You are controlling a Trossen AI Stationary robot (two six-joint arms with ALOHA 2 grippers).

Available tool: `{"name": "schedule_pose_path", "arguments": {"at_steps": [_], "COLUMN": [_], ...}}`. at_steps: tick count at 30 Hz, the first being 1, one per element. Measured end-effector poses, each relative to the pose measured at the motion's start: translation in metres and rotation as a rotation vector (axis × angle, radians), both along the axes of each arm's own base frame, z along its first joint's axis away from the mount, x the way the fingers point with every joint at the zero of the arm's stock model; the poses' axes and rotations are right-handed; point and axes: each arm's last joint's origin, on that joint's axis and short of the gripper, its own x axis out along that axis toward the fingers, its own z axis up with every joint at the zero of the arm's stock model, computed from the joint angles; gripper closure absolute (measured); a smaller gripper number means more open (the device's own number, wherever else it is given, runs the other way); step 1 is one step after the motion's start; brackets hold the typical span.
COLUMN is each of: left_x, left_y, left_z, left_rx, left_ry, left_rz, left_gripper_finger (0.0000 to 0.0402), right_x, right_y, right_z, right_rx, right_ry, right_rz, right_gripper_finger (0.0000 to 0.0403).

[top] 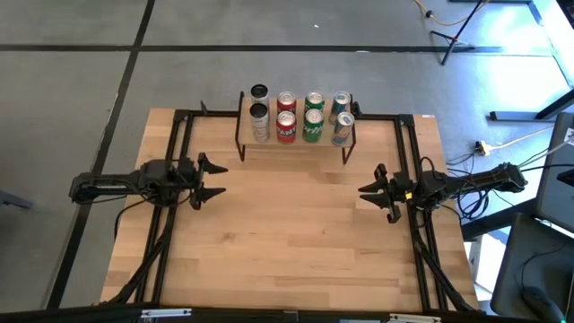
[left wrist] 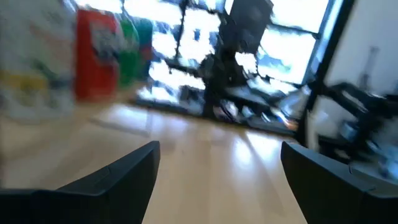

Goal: Place canned beverage on shelf
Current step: Return to Home Position

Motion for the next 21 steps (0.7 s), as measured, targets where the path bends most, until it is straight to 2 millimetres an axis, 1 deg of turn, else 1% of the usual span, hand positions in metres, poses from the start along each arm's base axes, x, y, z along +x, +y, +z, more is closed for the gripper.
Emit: {"name": "schedule_pose_path", "arguments": {"at_steps": [2,6,12,16,21], "left_x": [0.000,-0.001,0.000,0.001,0.001], "left_y": [0.001,0.004,0.004,0.004,0.004], "left_z": [0.002,0.000,-0.003,-0.003,-0.003], "left_rx": [0.005,-0.001,0.004,0.004,0.004], "left_ry": [-0.022,0.004,0.038,0.040,0.040], "left_rz": [0.052,0.144,0.147,0.147,0.147], "left_gripper_finger": [0.0075,0.0075,0.0075,0.0075,0.0075], "right_x": [0.000,0.000,-0.001,-0.001,-0.002], "right_y": [0.000,0.000,-0.001,-0.001,-0.002], "right_z": [-0.003,-0.004,-0.004,-0.010,-0.026], "right_rx": [-0.006,-0.005,-0.034,-0.039,0.010], "right_ry": [0.029,0.039,0.038,0.101,0.266], "right_rz": [0.000,-0.004,-0.023,-0.043,-0.044], "right_gripper_finger": [0.0315,0.0315,0.0315,0.0315,0.0315]}}
